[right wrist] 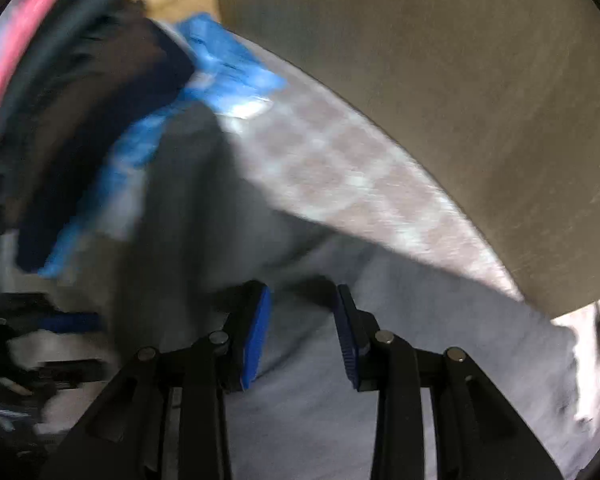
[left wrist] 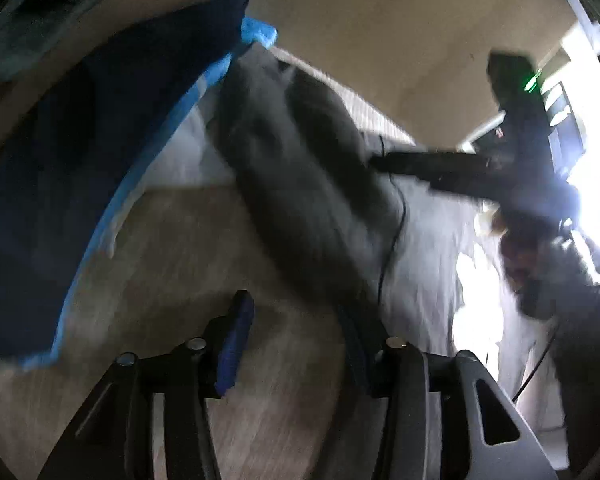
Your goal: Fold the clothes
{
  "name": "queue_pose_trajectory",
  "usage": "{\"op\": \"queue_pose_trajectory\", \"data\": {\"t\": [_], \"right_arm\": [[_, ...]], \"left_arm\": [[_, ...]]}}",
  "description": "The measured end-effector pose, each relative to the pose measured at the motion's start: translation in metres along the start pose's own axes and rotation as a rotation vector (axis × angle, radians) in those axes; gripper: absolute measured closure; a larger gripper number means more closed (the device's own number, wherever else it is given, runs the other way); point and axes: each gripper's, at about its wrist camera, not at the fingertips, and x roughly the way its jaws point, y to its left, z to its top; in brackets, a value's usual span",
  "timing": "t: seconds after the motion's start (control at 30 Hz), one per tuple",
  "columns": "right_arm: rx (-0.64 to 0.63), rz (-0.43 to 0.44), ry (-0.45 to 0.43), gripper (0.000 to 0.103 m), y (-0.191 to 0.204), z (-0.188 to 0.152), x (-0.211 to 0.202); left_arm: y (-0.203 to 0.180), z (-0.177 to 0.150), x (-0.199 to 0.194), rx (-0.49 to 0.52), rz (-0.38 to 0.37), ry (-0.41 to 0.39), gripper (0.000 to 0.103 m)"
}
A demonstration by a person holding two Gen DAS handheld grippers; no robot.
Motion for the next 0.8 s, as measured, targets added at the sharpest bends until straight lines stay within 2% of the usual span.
{"op": "queue_pose_trajectory", "data": {"t": [0.13,0.2,0.23,0.3,0.37,0.47,0.57,0.6,0.63,0.67,0.7,0.8], "right_arm": [[0.056,0.064,-0.070,0.070,-0.018,0.006,-0.013],[0.043,0.086,-0.085,0.069,-0.015,0.011,-0.019],[0.017,0.113,-0.092,0.062,-0.010,0.017,-0.022],[-0.041,0.128,-0.103,0.050,0.005,0.030,-0.023],[-0.093,0.138,-0.096,0.049,0.019,0.047,-0.015],[-0.125,0.225,-0.066,0.049,0.031,0.070,0.003],[-0.163,0.265,-0.027,0.049,0.049,0.087,0.022],[-0.176,0.278,-0.014,0.051,0.054,0.090,0.027],[-0.185,0.301,0.005,0.058,0.059,0.092,0.033],[-0.196,0.316,0.017,0.091,0.063,0.093,0.036],[-0.205,0.312,0.027,0.098,0.066,0.092,0.036],[-0.261,0.304,-0.050,0.098,0.069,0.079,0.005]], "left_arm": [[-0.011,0.012,0.008,0.026,0.039,-0.039,0.059],[-0.013,0.013,0.011,0.034,0.051,-0.057,0.071],[-0.014,0.013,0.012,0.040,0.058,-0.058,0.078],[-0.014,0.012,0.011,0.047,0.057,-0.058,0.081],[-0.015,0.011,0.008,0.059,0.053,-0.058,0.086],[-0.015,0.007,0.005,0.075,0.061,-0.054,0.088],[-0.014,0.003,0.001,0.084,0.065,-0.051,0.089],[-0.014,0.001,-0.001,0.085,0.066,-0.051,0.089],[-0.014,0.000,-0.002,0.086,0.067,-0.052,0.089],[-0.015,-0.002,-0.004,0.087,0.066,-0.050,0.090],[-0.015,-0.004,-0.006,0.087,0.066,-0.049,0.091],[-0.016,-0.012,-0.015,0.082,0.053,-0.036,0.087]]}}
